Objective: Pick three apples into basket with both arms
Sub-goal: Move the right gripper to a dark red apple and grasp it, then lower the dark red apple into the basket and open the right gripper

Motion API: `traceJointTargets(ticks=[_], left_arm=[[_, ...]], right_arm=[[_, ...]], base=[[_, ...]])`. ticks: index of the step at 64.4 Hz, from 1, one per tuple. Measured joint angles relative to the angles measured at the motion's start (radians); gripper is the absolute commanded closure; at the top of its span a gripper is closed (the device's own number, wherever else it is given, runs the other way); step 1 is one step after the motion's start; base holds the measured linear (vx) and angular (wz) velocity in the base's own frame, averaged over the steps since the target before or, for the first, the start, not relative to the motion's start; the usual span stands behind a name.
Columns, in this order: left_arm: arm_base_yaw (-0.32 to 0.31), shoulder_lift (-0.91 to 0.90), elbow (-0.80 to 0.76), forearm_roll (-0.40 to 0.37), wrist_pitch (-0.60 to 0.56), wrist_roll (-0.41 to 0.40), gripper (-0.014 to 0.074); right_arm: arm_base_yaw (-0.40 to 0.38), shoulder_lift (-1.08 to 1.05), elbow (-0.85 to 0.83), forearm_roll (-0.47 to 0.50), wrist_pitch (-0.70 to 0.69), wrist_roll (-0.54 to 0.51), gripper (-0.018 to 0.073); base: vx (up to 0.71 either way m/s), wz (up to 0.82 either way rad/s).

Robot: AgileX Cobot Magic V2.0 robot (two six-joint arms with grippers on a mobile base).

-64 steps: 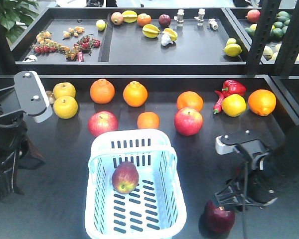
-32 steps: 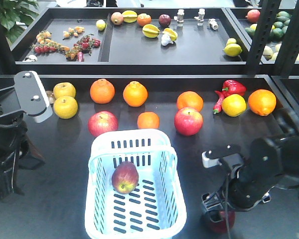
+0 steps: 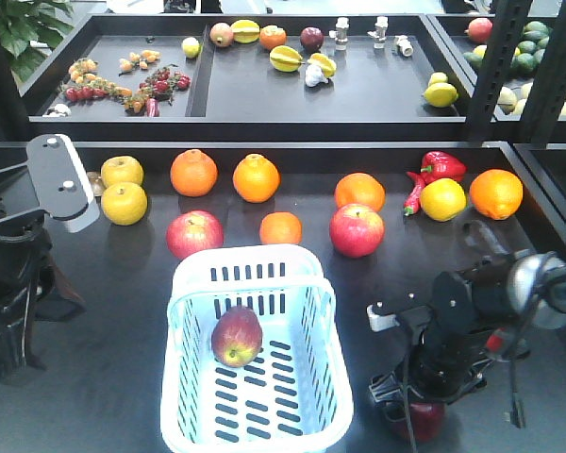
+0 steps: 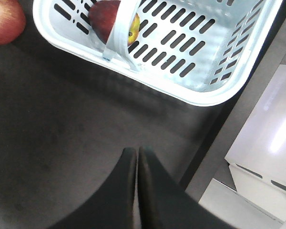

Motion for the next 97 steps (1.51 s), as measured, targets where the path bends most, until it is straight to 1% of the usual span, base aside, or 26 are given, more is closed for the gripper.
traceJointTargets(ticks=[9,16,25,35,49,57,62,66,72,76,79,80,87,91,97], left_arm=[[0.0,0.0,0.0,0.0,0.0,0.0,0.0603],[0.0,0.0,0.0,0.0,0.0,0.0,0.0603],[0.0,0.0,0.0,0.0,0.0,0.0,0.0603],[0.0,0.0,0.0,0.0,0.0,0.0,0.0603],[0.0,0.0,0.0,0.0,0.0,0.0,0.0603],[0.0,0.0,0.0,0.0,0.0,0.0,0.0603],[0.0,0.0,0.0,0.0,0.0,0.0,0.0603],[0.0,0.0,0.0,0.0,0.0,0.0,0.0603],[0.0,0.0,0.0,0.0,0.0,0.0,0.0603],[0.0,0.0,0.0,0.0,0.0,0.0,0.0603],[0.0,0.0,0.0,0.0,0.0,0.0,0.0603],[0.0,0.0,0.0,0.0,0.0,0.0,0.0603],[0.0,0.0,0.0,0.0,0.0,0.0,0.0603],[0.0,0.0,0.0,0.0,0.0,0.0,0.0603],[0.0,0.0,0.0,0.0,0.0,0.0,0.0603]], right_arm=[[0.0,0.008,-0.005,0.0,0.003,0.007,0.0151],[0.0,0.005,-0.005,0.0,0.005,0.007,0.0207],[0.0,-0.045,-0.005,-0.001,0.027,0.007,0.0211],[0.0,-0.155,-0.005,-0.003,0.074,0.007,0.0211],[0.0,-0.406,0.014,-0.002,0.149,0.007,0.0211],[0.008,-0.559,0.054,0.029,0.176,-0.017,0.0211],[0.038,-0.629,0.079,0.04,0.195,-0.032,0.0211],[0.088,-0.669,0.094,0.054,0.215,-0.035,0.0211],[0.179,-0.716,0.101,0.075,0.23,-0.027,0.0211],[0.258,-0.738,0.101,0.095,0.212,-0.021,0.0211],[0.302,-0.745,0.101,0.11,0.183,-0.02,0.0211],[0.328,-0.747,0.101,0.119,0.171,-0.019,0.0211],[0.436,-0.741,0.101,0.167,0.057,-0.013,0.0211],[0.466,-0.721,0.101,0.188,-0.012,0.004,0.0211],[0.475,-0.668,0.098,0.22,-0.11,0.018,0.0206]], base=[[0.0,0.0],[0.0,0.0],[0.0,0.0],[0.0,0.0],[0.0,0.0],[0.0,0.0],[0.0,0.0],[0.0,0.0],[0.0,0.0],[0.0,0.0],[0.0,0.0],[0.0,0.0],[0.0,0.0],[0.0,0.0],[0.0,0.0]])
